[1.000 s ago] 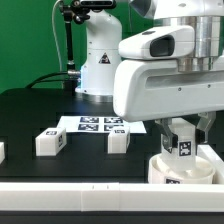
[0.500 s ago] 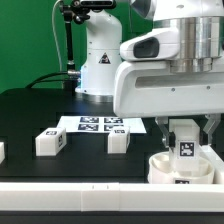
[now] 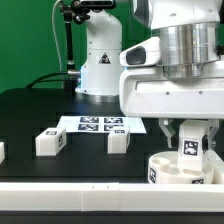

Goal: Assemble stool

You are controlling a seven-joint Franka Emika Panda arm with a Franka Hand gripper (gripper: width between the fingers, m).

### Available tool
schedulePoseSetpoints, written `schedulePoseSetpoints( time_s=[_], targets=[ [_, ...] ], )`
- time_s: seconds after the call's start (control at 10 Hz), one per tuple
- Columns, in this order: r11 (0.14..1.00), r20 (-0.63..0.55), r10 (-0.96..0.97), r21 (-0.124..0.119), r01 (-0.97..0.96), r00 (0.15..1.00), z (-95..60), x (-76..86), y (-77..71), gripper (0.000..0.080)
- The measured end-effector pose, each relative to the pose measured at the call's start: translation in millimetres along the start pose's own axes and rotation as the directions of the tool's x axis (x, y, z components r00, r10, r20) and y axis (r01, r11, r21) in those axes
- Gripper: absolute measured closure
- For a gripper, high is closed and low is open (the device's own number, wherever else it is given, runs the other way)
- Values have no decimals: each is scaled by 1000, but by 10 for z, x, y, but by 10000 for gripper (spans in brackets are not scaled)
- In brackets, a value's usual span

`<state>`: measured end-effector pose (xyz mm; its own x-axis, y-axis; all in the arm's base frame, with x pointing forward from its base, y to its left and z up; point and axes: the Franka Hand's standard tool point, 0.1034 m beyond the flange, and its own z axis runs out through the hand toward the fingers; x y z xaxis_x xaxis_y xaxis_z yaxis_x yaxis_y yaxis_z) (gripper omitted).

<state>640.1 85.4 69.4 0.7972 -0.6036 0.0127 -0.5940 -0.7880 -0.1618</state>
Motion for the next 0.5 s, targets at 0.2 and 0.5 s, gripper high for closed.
schedulePoseSetpoints(
  time_s=[0.2,0.5],
  targets=[
    [988,17,155,11,-156,988,2,-26,-24,456],
    [911,48,411,18,-412,911,39,-112,-87,456]
  ],
)
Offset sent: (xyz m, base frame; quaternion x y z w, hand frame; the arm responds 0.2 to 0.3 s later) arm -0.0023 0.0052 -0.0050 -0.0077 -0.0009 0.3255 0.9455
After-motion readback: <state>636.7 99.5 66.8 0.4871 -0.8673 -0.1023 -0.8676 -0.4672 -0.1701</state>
